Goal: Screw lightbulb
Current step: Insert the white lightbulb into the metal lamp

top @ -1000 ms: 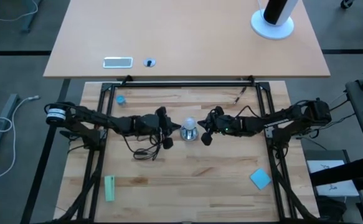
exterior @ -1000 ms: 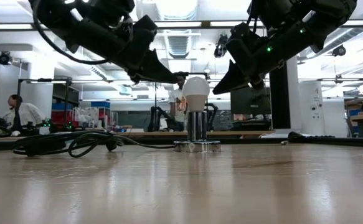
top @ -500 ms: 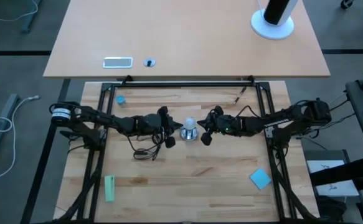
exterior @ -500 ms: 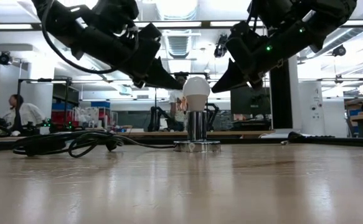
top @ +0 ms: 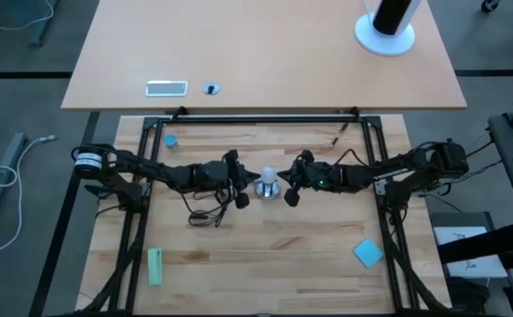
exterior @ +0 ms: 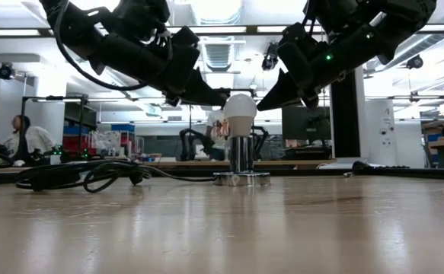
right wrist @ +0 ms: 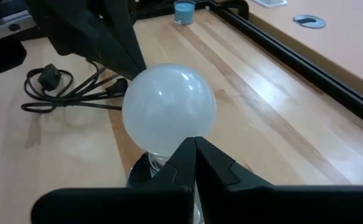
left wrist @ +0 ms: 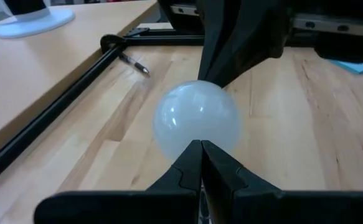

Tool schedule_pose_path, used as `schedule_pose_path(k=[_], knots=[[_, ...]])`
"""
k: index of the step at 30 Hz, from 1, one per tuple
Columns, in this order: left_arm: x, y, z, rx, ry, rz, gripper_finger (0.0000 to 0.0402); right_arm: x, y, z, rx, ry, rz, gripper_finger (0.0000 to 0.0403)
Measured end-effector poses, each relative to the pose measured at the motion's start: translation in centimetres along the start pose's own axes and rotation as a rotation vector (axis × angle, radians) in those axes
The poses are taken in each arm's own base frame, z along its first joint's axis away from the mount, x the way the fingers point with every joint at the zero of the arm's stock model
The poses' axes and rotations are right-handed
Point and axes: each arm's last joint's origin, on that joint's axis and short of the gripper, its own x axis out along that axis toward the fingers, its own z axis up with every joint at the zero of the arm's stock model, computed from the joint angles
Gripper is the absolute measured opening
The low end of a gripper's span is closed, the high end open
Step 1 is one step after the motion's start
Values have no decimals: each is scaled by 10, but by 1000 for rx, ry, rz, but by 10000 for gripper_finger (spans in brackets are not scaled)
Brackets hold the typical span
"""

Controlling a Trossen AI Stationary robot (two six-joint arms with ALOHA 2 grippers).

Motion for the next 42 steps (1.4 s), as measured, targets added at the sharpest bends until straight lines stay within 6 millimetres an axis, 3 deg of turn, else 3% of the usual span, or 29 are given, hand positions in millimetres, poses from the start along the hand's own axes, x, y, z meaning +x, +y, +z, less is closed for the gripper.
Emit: schedule_pose_path(k=[14,23,33,42], knots=[[1,2,-3,-13,21,64,0,-3,9,-2,-4,8,67,0],[-7,-2,-7,-71,115,15,0,-4,5,-9,11,80,-31,0],[-7,-4,3,-18,8,-21,0,-3,4,0,-11,-9,-56,0],[-1,-2,-3,-36,22,18,0,-3,6,1,5,-19,-8,0]])
